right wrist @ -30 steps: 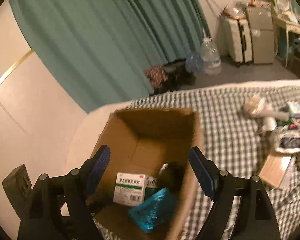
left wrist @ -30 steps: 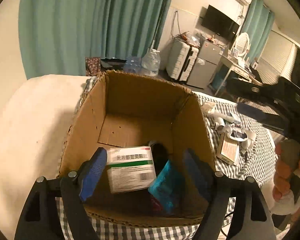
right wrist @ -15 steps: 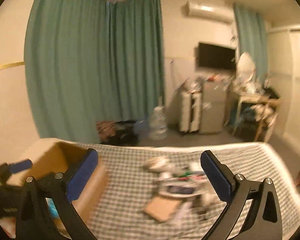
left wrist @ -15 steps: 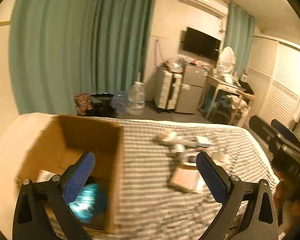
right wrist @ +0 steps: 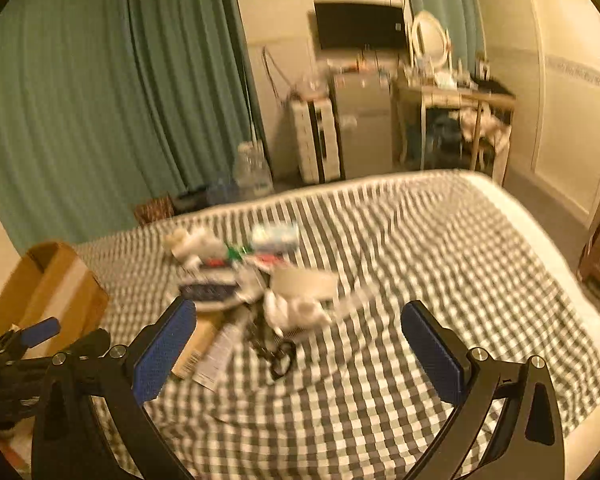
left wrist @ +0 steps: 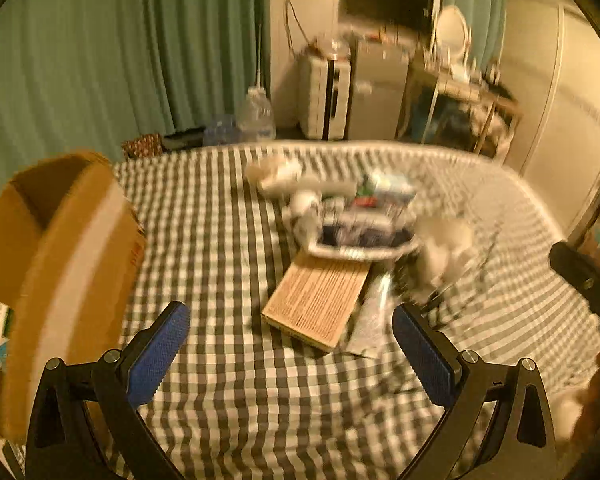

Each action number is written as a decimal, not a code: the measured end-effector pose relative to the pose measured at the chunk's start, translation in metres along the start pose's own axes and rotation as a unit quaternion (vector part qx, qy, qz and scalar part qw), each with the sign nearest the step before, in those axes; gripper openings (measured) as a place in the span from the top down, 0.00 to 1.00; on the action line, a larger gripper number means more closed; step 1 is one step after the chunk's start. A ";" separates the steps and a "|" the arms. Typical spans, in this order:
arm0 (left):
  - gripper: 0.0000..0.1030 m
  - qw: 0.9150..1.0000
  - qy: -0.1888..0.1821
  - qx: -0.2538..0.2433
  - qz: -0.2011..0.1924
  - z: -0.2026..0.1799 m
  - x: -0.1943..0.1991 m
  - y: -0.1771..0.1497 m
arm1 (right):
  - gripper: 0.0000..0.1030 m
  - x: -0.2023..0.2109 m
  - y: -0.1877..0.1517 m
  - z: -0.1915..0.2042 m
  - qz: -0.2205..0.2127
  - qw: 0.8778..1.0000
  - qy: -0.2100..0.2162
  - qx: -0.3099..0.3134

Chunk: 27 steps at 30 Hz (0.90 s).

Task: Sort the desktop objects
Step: 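Reach both grippers back toward the clutter on the bed, then grasp the paper leaflet with the left gripper while the right gripper grasps the white plush toy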

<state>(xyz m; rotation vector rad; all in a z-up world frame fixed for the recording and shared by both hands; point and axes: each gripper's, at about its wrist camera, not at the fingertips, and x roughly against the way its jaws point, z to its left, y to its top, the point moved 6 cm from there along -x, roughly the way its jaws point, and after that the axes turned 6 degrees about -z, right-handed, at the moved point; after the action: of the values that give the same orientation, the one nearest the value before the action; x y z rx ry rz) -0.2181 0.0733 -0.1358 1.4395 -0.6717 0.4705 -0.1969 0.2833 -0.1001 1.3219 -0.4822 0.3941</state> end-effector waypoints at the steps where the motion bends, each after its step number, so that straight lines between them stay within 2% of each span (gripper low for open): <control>1: 0.00 1.000 -0.002 -0.009 0.010 -0.001 -0.010 -0.006 | 0.00 -0.008 -0.010 -0.003 0.020 1.000 0.008 -0.004; 3: 0.00 0.999 -0.006 -0.022 0.025 -0.004 -0.029 -0.017 | 0.00 -0.027 -0.020 -0.004 0.054 0.998 0.025 -0.014; 13: 0.00 0.997 0.001 -0.065 0.049 -0.016 -0.099 -0.021 | 0.00 -0.098 -0.035 -0.016 0.112 0.993 0.025 -0.040; 15: 0.00 0.995 -0.008 -0.076 0.057 -0.019 -0.111 -0.020 | 0.01 -0.113 -0.038 -0.019 0.122 0.992 0.013 -0.036; 17: 0.00 0.994 -0.019 -0.081 0.064 -0.020 -0.120 -0.021 | 0.11 -0.122 -0.038 -0.018 0.124 0.992 -0.001 -0.021; 20: 0.00 0.993 -0.030 -0.090 0.071 -0.021 -0.128 -0.025 | 0.11 -0.136 -0.039 -0.012 0.133 0.991 0.000 -0.004; 23: 0.01 0.993 -0.051 -0.074 0.073 -0.017 -0.131 -0.026 | 0.11 -0.148 -0.040 -0.003 0.141 0.990 0.005 0.011; 26: 0.15 0.994 -0.061 -0.059 0.073 -0.014 -0.126 -0.028 | 0.11 -0.157 -0.043 0.002 0.147 0.989 0.000 0.030; 27: 0.24 0.994 -0.061 -0.060 0.073 -0.014 -0.125 -0.028 | 0.11 -0.161 -0.043 0.002 0.149 0.988 -0.001 0.030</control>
<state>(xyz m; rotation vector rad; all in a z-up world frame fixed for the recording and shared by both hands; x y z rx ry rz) -0.2888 0.0965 -0.2406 1.3185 -0.8940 0.4496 -0.3086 0.2721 -0.2227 1.3111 -0.6770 0.6599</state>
